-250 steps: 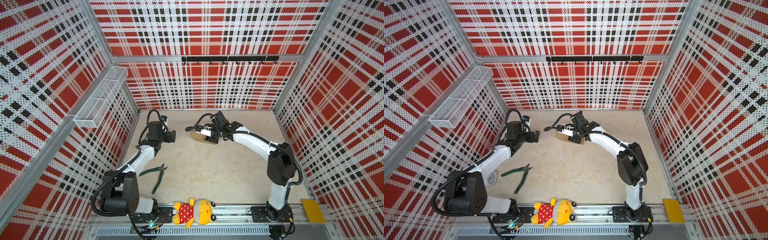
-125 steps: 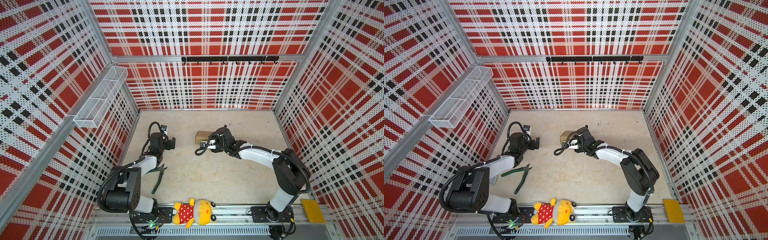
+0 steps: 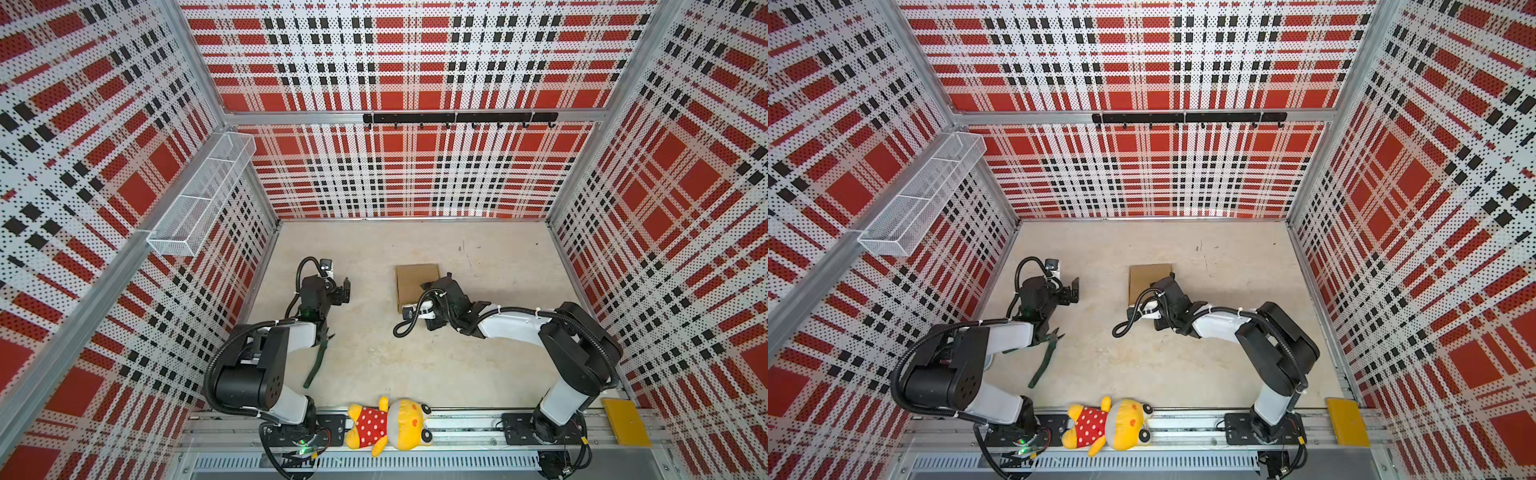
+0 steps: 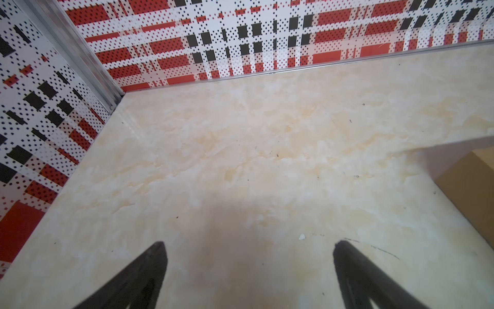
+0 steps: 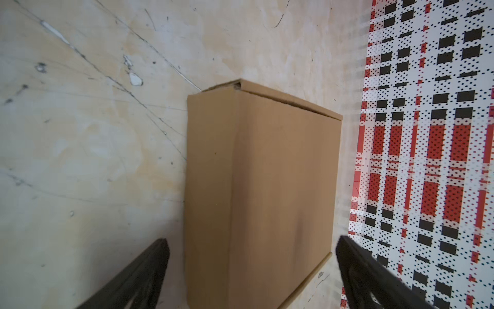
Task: Fold the paper box
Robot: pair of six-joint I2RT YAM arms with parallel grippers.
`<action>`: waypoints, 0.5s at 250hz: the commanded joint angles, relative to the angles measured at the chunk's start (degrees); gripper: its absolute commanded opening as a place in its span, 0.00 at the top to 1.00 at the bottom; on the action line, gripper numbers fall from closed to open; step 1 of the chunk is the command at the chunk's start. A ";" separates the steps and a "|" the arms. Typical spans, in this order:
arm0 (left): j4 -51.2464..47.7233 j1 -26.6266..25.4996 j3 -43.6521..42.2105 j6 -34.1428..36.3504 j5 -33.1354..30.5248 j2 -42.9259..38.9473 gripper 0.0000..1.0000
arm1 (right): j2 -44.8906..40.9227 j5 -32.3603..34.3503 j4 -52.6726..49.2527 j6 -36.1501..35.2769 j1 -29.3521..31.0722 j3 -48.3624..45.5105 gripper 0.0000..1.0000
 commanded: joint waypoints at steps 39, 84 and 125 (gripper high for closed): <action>11.01 0.57 -2.77 -1.87 -1.28 1.58 0.00 | -7.36 3.20 5.30 8.47 1.11 -5.23 0.00; 13.55 0.72 -3.58 -2.32 -2.06 2.39 0.01 | -11.17 4.85 6.90 14.15 0.75 -9.36 0.00; 13.56 0.69 -3.60 -2.31 -2.05 2.43 0.01 | -13.84 9.38 10.99 18.22 -0.38 -13.89 0.00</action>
